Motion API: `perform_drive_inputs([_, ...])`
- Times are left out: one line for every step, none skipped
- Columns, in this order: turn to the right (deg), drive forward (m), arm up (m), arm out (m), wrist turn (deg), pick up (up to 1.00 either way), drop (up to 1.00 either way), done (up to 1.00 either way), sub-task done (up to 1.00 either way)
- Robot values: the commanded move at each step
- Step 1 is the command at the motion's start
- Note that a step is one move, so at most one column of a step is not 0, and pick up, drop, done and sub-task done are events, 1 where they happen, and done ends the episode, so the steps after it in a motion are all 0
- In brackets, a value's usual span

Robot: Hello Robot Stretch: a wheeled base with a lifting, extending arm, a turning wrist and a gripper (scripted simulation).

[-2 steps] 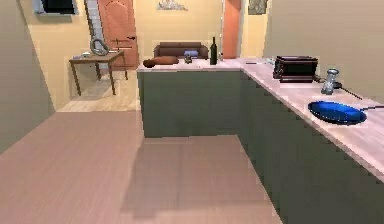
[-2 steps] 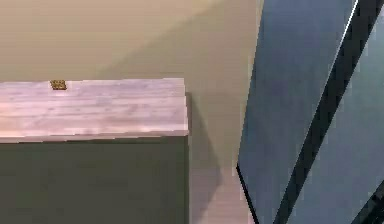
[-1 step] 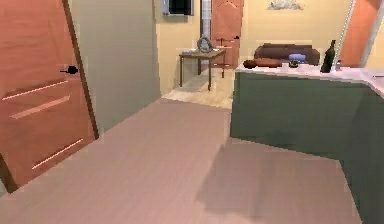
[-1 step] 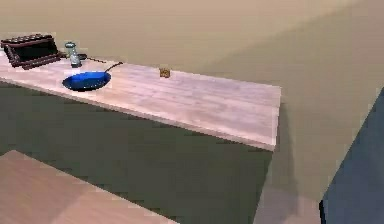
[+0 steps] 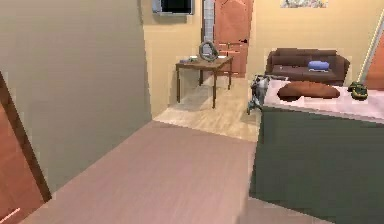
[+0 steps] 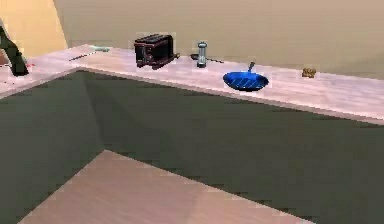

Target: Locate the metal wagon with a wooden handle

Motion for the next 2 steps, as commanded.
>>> perform_drive_inputs([0.0, 1.0, 0.0, 0.0, 0.0, 0.0, 0.0, 0.0, 0.0])
perform_drive_inputs([-3.0, 0.0, 0.0, 0.0, 0.0, 0.0, 0.0, 0.0, 0.0])
